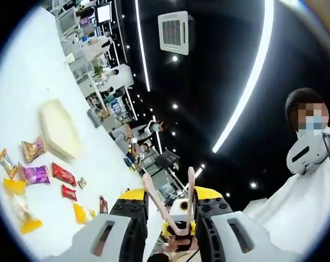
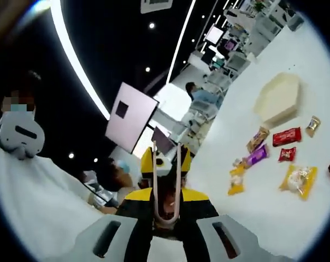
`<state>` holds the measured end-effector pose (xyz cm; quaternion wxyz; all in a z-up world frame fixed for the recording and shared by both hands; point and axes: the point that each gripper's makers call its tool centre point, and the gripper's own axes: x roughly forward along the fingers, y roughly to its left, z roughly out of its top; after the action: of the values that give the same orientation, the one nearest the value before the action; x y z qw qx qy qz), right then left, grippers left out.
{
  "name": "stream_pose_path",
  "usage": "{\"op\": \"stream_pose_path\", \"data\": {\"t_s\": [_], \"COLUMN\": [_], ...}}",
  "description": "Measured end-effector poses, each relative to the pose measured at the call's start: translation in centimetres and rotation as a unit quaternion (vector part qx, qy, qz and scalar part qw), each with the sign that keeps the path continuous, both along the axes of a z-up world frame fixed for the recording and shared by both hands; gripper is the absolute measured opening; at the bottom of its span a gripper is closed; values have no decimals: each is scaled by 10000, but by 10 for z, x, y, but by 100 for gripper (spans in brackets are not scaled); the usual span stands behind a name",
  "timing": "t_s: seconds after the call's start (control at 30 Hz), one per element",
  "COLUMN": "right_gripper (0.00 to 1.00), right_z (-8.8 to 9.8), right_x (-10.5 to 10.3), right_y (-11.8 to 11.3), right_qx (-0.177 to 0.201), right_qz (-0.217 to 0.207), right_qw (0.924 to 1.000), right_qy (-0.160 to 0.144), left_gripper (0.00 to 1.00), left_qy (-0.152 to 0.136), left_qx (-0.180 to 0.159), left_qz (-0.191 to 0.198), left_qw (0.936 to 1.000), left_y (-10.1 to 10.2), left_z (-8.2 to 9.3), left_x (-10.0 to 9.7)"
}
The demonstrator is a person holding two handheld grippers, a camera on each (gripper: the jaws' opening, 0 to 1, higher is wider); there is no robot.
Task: Place the target food into the container with the food tongs after gripping and lifting it, then release it inside without dropping or visibly crushing the food.
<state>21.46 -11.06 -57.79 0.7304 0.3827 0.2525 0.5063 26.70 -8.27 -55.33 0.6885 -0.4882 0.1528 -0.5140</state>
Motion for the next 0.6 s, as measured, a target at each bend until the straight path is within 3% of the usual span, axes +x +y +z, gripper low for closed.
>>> {"op": "stream_pose_path", "data": {"t_s": [0.23,0.4,0.53,0.6], "right_gripper": [17,16,17,19], "right_z": [3,3,-3,-5], "right_x": [4,2,11,17], "right_y": [-6,-5,-9,-11], "right_qx": [-85,-139,-159,-318], "right_qz": [39,53,-349,-508], "right_qw": [9999,9998,9984,9962], "right_qy": [-40,-116,-427,-624], "left_gripper": [31,26,21,20], "left_qy": [95,164,233,65], "left_qx": [-95,-149,-60,-68], "left_qz": [136,106,179,331], "left_qw": [9998,9997,9996,9994], "left_y": [-1,1,1,4], "left_z": [2,4,-1,2], "left_x": [6,4,5,7]}}
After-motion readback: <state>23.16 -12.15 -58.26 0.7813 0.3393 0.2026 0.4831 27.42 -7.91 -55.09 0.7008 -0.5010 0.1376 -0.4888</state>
